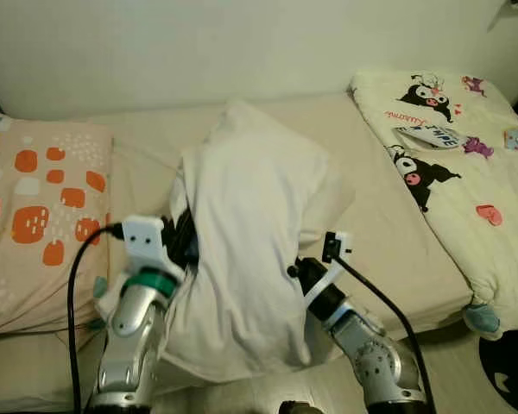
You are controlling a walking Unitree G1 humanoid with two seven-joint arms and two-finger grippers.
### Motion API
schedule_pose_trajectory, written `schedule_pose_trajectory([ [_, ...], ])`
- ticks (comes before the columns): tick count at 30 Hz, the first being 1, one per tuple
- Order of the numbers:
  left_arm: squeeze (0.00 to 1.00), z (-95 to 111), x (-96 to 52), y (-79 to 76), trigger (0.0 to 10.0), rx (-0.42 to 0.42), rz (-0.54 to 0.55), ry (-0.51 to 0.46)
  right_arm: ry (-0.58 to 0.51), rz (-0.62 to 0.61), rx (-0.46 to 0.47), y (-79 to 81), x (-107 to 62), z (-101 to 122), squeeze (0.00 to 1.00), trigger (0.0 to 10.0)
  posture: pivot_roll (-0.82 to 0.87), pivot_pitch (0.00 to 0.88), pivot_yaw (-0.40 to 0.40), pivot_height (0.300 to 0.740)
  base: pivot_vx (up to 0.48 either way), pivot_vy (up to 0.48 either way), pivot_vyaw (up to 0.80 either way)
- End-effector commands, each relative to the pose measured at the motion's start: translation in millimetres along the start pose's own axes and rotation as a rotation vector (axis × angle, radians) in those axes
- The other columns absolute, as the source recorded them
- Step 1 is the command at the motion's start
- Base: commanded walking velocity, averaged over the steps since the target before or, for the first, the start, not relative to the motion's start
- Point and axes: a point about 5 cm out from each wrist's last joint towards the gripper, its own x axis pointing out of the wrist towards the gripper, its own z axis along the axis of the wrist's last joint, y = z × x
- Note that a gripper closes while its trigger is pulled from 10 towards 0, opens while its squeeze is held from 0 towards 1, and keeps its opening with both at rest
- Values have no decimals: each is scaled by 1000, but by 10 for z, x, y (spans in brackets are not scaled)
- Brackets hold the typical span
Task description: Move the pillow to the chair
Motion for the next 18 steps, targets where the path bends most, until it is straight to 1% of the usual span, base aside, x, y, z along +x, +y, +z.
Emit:
schedule_pose_trajectory([
  [1, 0, 69, 94, -254, 10000, -40, -101, -43, -43, 194, 83, 435, 320, -49, 0, 10000, 62, 23, 2, 740, 0, 0, -800],
  [5, 0, 87, 105, -262, 10000, -39, -106, -49, -46, 194, 85, 433, 321, -44, 0, 10000, 62, 23, 2, 740, 0, 0, -800],
  [9, 0, 121, 116, -328, 10000, -26, -141, -64, -49, 197, 92, 436, 304, -45, 0, 10000, 62, 19, -1, 740, 0, 0, -800],
  [17, 0, 122, 124, -338, 10000, -23, -148, -62, -52, 198, 100, 449, 302, -39, 0, 10000, 55, 23, 3, 740, 0, 0, -800],
  [18, 0, 129, 145, -343, 10000, -26, -148, -65, -53, 197, 99, 448, 297, -30, 0, 10000, 53, 26, 2, 740, 0, 0, -800],
])
